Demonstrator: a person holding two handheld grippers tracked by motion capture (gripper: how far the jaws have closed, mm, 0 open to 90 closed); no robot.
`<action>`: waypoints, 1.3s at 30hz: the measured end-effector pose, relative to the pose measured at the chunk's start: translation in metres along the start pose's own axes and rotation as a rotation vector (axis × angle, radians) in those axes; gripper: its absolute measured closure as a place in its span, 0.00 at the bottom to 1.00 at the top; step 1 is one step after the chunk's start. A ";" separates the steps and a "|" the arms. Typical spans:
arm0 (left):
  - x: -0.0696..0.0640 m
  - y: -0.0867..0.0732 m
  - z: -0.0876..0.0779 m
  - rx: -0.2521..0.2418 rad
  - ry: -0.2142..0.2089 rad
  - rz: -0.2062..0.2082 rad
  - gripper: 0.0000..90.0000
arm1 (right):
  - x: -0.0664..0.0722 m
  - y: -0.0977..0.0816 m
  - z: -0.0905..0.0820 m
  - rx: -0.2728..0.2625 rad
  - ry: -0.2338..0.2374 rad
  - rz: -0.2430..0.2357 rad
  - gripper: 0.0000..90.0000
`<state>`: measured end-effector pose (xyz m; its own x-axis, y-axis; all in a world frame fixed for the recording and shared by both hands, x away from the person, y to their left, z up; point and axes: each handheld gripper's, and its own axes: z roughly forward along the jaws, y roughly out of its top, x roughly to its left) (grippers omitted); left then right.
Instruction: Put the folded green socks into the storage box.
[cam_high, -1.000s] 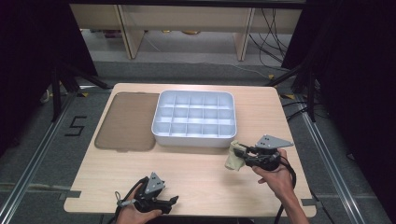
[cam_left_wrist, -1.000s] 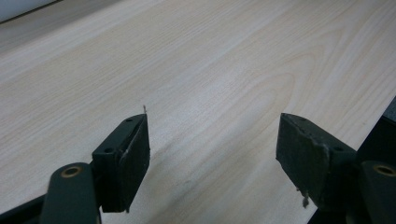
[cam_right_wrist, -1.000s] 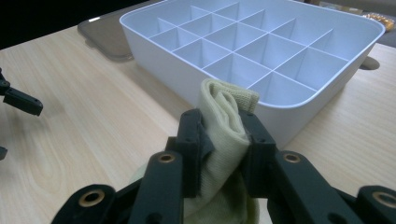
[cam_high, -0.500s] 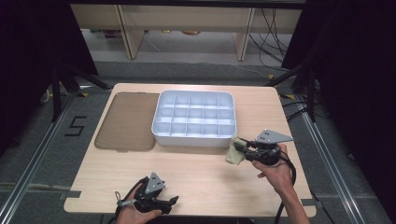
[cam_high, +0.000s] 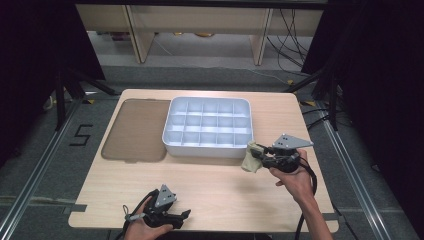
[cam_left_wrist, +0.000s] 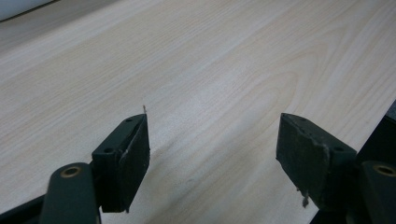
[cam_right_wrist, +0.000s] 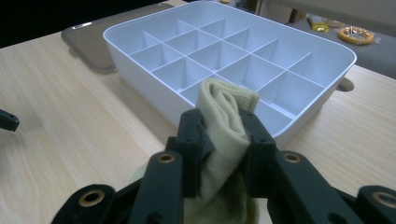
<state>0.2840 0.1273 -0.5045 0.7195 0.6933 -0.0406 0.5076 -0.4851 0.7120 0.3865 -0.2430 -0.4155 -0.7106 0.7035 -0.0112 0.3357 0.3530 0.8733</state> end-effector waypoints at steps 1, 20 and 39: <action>0.000 0.000 0.000 0.000 0.001 0.000 0.28 | 0.001 0.000 0.001 -0.006 -0.004 0.014 0.81; -0.002 0.000 0.001 -0.020 0.006 -0.033 0.28 | -0.006 0.021 -0.001 0.012 -0.021 0.024 0.81; -0.002 0.000 0.001 -0.014 0.009 -0.015 0.28 | -0.016 0.062 0.033 0.047 -0.065 -0.031 0.81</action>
<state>0.2831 0.1258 -0.5050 0.7078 0.7050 -0.0449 0.5113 -0.4674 0.7212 0.4388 -0.2124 -0.3770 -0.6799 0.7299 -0.0707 0.3442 0.4028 0.8481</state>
